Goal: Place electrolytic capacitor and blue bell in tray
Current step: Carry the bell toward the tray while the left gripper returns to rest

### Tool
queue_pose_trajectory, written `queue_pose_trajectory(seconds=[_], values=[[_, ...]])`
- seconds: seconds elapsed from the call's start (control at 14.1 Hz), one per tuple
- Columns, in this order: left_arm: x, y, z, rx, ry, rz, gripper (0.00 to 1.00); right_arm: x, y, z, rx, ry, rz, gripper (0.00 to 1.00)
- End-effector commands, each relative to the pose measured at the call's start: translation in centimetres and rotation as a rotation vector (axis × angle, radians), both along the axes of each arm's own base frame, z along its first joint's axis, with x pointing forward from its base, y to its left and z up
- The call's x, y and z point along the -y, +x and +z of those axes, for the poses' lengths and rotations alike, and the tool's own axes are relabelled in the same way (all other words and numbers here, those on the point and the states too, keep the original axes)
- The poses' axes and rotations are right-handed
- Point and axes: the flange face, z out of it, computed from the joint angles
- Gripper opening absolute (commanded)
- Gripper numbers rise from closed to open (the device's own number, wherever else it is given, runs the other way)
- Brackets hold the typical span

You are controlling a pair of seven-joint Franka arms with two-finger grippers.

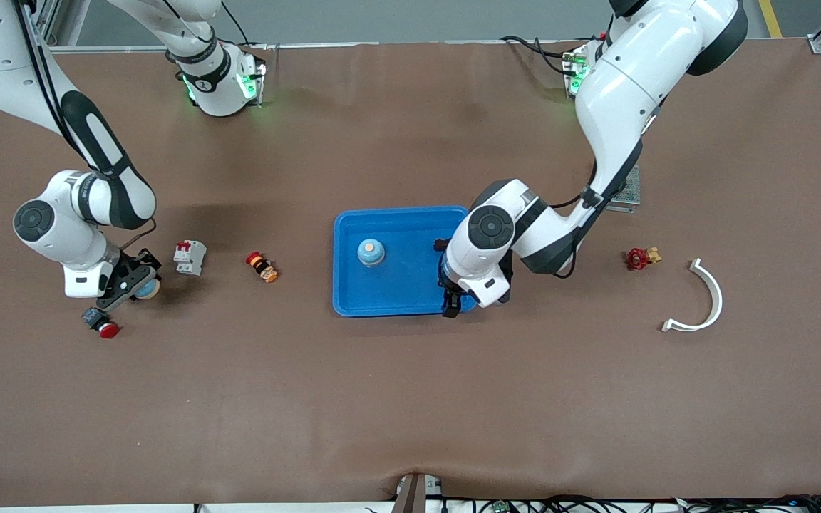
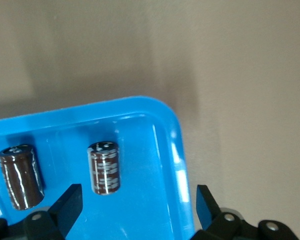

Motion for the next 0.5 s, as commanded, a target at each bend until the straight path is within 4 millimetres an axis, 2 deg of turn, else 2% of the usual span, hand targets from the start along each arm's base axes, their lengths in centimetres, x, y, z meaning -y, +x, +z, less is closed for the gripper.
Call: queue_pose_trajectory(seconds=[0.0,0.21,0.35,0.43], values=[[-0.7,0.1,3.2,0.016,0.041,-0.060,1.00,-0.2,0.1,0.5,0.008,0.005,0.006,0.55],[-2.1,0.5,5.6,0.021,0.075,-0.143,1.00,-0.5,1.2,1.7,-0.009,0.017,-0.028,0.47],[-3.5,1.1,7.8,0.033,0.093,-0.196,1.00,-0.9,3.3,4.1,-0.074,0.072,-0.075,0.47],[-4.2,1.3,9.1,0.038,0.104,-0.238,1.00,-1.1,4.9,6.1,-0.107,0.104,-0.099,0.47]])
